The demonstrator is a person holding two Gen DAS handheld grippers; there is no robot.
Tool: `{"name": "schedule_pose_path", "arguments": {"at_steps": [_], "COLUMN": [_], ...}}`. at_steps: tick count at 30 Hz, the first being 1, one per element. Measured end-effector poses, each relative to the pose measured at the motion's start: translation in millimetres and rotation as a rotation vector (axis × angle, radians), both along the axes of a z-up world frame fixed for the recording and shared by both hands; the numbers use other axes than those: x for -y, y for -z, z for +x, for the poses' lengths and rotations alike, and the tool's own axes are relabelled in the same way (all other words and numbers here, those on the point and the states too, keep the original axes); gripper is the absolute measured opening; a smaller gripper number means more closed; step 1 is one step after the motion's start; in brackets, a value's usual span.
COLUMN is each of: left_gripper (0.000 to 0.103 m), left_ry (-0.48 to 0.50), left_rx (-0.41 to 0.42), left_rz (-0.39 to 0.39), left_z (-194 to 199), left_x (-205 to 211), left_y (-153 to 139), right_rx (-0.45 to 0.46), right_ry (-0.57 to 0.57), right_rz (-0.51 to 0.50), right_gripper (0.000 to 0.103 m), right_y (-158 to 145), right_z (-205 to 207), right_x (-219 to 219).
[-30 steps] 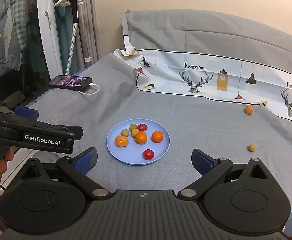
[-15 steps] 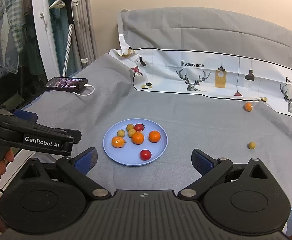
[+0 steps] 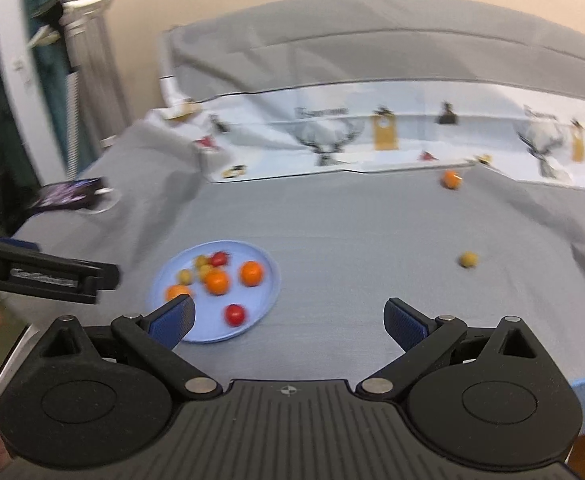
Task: Organize fruits
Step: 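Grasp the bagged mandarin with the left tool while the right tool grasps a yellow apple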
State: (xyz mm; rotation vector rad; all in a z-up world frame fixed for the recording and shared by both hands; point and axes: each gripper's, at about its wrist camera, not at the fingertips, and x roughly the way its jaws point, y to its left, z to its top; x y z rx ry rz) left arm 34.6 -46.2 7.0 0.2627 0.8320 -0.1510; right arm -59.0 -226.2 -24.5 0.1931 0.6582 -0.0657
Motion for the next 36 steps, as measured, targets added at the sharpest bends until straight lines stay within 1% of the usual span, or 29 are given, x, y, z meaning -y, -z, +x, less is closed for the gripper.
{"name": "schedule_pose_path", "arguments": {"at_steps": [2,7,10,12,14,18,20,22,23,24,25,26,27,28,30,34,36], "left_gripper": [0.103,0.103,0.103,0.103,0.103,0.103,0.103,0.103,0.103,0.103,0.103,0.103,0.103,0.103,0.103,0.103,0.103], "left_ry": [0.015,0.063,0.081,0.097,0.107,0.128,0.134,0.143,0.15,0.159,0.17,0.18,0.19,0.203,0.219,0.279,0.307], "left_rx": [-0.007,-0.059,-0.083,-0.092,-0.101,-0.106,-0.107,-0.112,-0.114,-0.113,-0.11,-0.105,-0.1,-0.094,-0.095,-0.092,-0.079], "left_rz": [0.001,0.029,0.034,0.033,0.031,0.036,0.046,0.061,0.064,0.063,0.063,0.06,0.051,0.038,0.012,-0.072,-0.087], "left_z": [10,44,69,85,101,130,144,159,167,174,183,192,200,209,231,273,292], "left_x": [12,53,79,97,115,152,170,190,201,210,221,231,241,252,278,338,373], "left_y": [3,18,27,33,37,49,57,66,71,75,80,85,89,94,106,125,135], "right_rx": [-0.005,-0.015,-0.032,-0.037,-0.06,-0.106,-0.127,-0.132,-0.129,-0.124,-0.113,-0.088,-0.081,-0.077,-0.072,-0.07,-0.062], "right_ry": [0.053,0.209,0.296,0.333,0.359,0.383,0.389,0.373,0.367,0.357,0.347,0.346,0.345,0.338,0.39,0.577,0.665], "right_rz": [-0.006,-0.025,-0.034,-0.062,-0.104,-0.151,-0.161,-0.157,-0.161,-0.167,-0.171,-0.176,-0.195,-0.221,-0.244,-0.205,-0.204], "right_gripper": [0.101,0.101,0.101,0.101,0.101,0.101,0.101,0.099,0.096,0.086,0.06,0.051,0.033,0.027,0.027,0.028,0.028], "right_y": [8,33,59,81,106,150,169,181,186,190,194,196,196,197,197,198,200], "right_z": [6,26,46,64,88,136,159,175,180,183,184,182,181,182,182,179,177], "right_x": [17,66,100,123,145,183,197,207,209,211,212,212,211,212,225,270,293]}}
